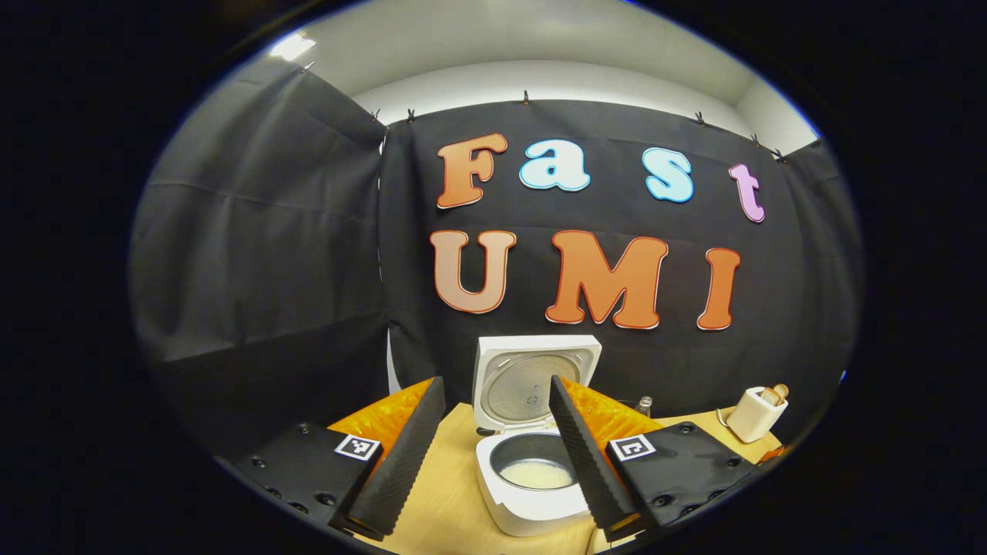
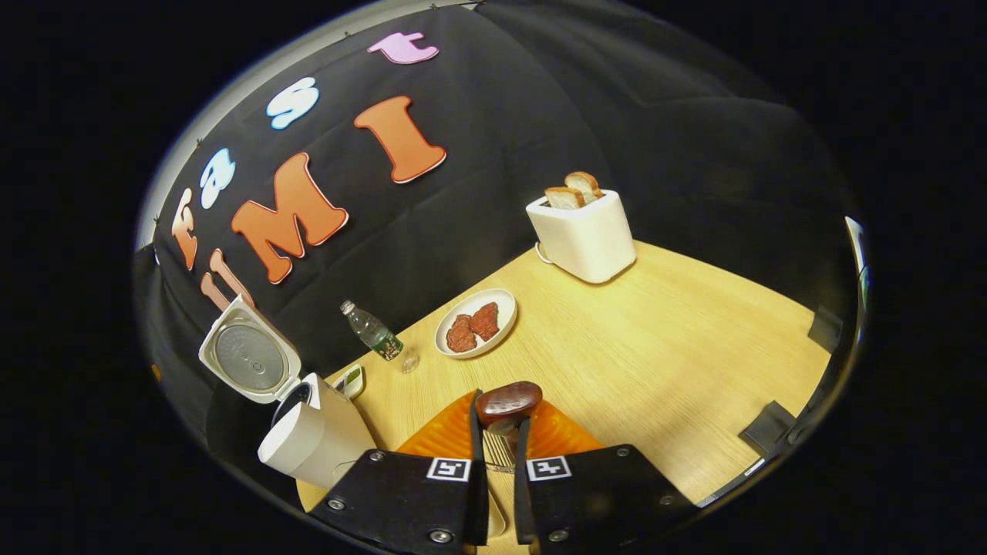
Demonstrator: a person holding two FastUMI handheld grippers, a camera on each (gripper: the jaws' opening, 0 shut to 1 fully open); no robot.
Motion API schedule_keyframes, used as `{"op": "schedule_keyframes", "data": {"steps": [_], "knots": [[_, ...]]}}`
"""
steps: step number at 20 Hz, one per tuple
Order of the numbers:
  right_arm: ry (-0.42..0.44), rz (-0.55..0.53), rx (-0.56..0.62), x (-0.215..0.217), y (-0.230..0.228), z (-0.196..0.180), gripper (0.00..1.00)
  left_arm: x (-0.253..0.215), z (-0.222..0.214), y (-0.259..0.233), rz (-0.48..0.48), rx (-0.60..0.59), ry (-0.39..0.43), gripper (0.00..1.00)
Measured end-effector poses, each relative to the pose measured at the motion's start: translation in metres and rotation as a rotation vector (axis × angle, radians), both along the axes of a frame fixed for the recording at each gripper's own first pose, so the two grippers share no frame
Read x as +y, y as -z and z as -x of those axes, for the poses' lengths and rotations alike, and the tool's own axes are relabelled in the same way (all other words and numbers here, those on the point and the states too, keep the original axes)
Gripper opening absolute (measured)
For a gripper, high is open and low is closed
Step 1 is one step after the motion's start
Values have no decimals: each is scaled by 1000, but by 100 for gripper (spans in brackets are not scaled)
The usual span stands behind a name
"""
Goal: Close the left gripper, press the button to open the rice cooker; take a wooden spoon from the chopstick holder with the right hand, scoop a spoonful of rice and pour it into the rice cooker, then put the wooden spoon back into the chopstick holder.
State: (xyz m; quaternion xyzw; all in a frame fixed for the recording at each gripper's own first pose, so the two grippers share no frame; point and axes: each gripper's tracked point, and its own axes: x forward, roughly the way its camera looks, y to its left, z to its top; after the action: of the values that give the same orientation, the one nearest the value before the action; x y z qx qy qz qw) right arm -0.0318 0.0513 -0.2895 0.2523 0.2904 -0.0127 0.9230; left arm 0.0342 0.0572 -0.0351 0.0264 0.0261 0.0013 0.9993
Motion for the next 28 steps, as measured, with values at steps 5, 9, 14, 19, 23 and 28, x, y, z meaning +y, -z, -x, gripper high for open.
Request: {"op": "schedule_keyframes", "data": {"steps": [5,9,14,19,23,28], "knots": [[-33,55,-80,4,-53,7,12,-8,-8,0,-12,-7,24,94],[-82,107,-162,22,-95,15,12,-16,-14,6,-2,11,42,95],[-156,179,-217,63,-115,25,12,-22,-21,8,-4,18,61,97],[-270,202,-221,114,-102,41,12,-22,-22,11,-4,29,75,98],[-358,227,-188,141,-71,51,12,-17,-19,10,-22,27,62,100],[-452,318,-190,162,-43,55,12,-8,-14,14,-29,36,41,100]]}}
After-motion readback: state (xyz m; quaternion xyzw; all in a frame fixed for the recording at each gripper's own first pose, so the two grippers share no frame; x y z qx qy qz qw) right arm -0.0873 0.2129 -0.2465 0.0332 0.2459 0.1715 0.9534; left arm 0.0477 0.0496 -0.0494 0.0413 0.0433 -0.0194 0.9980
